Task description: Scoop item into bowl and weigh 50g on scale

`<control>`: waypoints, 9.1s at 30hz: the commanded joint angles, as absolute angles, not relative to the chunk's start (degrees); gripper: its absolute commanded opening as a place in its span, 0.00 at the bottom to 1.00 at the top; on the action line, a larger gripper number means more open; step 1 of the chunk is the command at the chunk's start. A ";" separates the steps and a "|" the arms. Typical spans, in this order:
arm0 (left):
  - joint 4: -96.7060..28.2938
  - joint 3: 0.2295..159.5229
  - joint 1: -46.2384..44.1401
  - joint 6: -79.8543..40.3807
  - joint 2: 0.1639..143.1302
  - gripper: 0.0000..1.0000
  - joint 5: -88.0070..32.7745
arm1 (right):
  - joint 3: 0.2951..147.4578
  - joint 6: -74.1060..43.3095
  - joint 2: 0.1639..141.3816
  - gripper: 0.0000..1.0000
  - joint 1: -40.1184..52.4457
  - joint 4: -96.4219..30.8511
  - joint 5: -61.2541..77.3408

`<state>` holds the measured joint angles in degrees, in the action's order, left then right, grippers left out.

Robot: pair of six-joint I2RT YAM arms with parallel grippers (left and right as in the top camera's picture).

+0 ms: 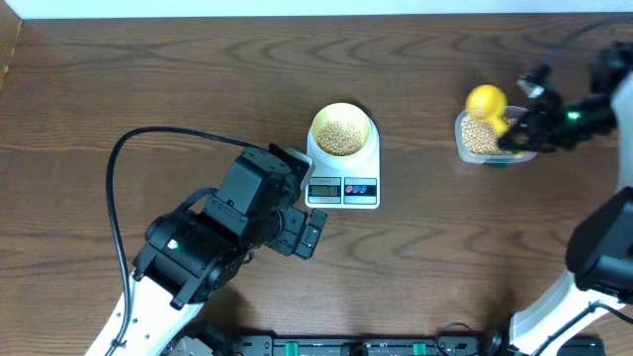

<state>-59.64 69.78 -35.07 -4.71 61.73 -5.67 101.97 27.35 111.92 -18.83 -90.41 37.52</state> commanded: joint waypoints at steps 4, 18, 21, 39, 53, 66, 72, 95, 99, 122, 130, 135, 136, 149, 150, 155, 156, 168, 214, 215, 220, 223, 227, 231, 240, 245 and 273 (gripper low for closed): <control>-59.75 70.48 -34.89 -5.02 61.73 1.00 -5.56 | 103.18 25.08 110.59 0.02 -23.81 -87.85 28.16; -59.77 70.48 -34.89 -5.04 61.73 1.00 -5.58 | 103.18 13.43 110.59 0.02 -14.28 -85.14 10.85; -59.75 70.48 -34.89 -5.04 61.73 1.00 -5.58 | 103.18 10.44 110.59 0.01 -12.53 -84.79 7.97; -59.77 70.48 -34.89 -5.04 61.73 1.00 -5.58 | 103.18 0.58 110.59 0.02 -3.90 -84.88 -8.49; -59.75 70.48 -34.89 -5.04 61.73 1.00 -5.56 | 103.18 -5.37 110.59 0.02 2.94 -85.62 -17.61; -59.77 70.48 -34.89 -5.04 61.73 1.00 -5.58 | 103.18 7.53 110.59 0.01 9.50 -84.29 0.16; -59.77 70.48 -34.89 -5.04 61.73 1.00 -5.58 | 103.18 15.16 110.59 0.01 17.50 -81.08 5.17; -59.75 70.48 -34.89 -5.04 61.73 1.00 -5.58 | 103.04 20.40 111.02 0.01 29.06 -71.44 5.96; -59.75 70.48 -34.89 -5.04 61.73 1.00 -5.56 | 103.04 20.38 112.20 0.01 29.95 -69.30 5.93; -59.77 70.48 -34.89 -5.02 61.73 1.00 -5.58 | 101.97 17.58 114.56 0.01 31.73 -67.35 0.49; -59.77 70.48 -34.89 -5.04 61.73 1.00 -5.58 | 101.41 16.29 115.39 0.01 31.73 -66.17 0.49; -59.77 70.48 -34.89 -5.04 61.73 1.00 -5.58 | 101.34 16.23 116.05 0.01 31.73 -66.17 0.36; -59.77 70.48 -34.89 -5.04 61.73 1.00 -5.58 | 101.34 15.70 116.20 0.01 31.73 -66.17 0.36; -59.77 70.48 -34.89 -5.04 61.73 1.00 -5.58 | 100.18 15.16 117.34 0.01 31.73 -65.87 0.34; -59.77 70.48 -34.89 -5.02 61.73 1.00 -5.58 | 99.59 15.00 117.34 0.01 31.73 -65.47 0.34; -59.75 70.48 -34.89 -5.04 61.73 1.00 -5.58 | 98.30 14.79 117.34 0.01 32.18 -65.54 0.36; -59.77 70.48 -34.89 -5.04 61.73 1.00 -5.58 | 98.30 14.81 117.34 0.01 32.42 -65.45 0.36; -59.75 70.48 -34.89 -5.04 61.73 1.00 -5.56 | 98.30 14.55 117.34 0.01 33.19 -65.36 2.59; -59.77 70.48 -34.89 -5.04 61.73 1.00 -5.56 | 109.36 11.92 117.16 0.01 21.19 -74.67 27.09; -59.77 70.48 -34.89 -5.04 61.73 1.00 -5.56 | 110.06 12.27 117.05 0.01 20.78 -75.31 27.64; -59.77 70.48 -34.89 -5.04 61.73 1.00 -5.56 | 112.57 12.49 115.13 0.01 17.56 -77.38 29.69; -59.77 70.48 -34.89 -5.04 61.73 1.00 -5.58 | 112.73 12.49 113.86 0.01 15.40 -78.26 31.24; -59.75 70.48 -34.89 -5.04 61.73 1.00 -5.58 | 112.73 13.06 112.88 0.01 11.35 -80.86 34.37; -59.77 70.48 -34.89 -5.04 61.73 1.00 -5.58 | 112.73 13.85 112.51 0.01 8.82 -82.32 35.73; -59.77 70.48 -34.89 -5.04 61.73 1.00 -5.56 | 112.73 14.61 112.38 0.01 8.27 -81.89 36.64; -59.77 70.48 -34.89 -5.02 61.73 1.00 -5.58 | 112.73 14.83 112.38 0.01 8.14 -79.75 37.32; -59.77 70.48 -34.89 -5.04 61.73 1.00 -5.56 | 112.66 24.34 106.80 0.02 -20.64 -93.54 39.20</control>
<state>-59.61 69.78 -35.07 -4.71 61.73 -5.67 111.70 20.86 107.63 -19.92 -92.62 41.56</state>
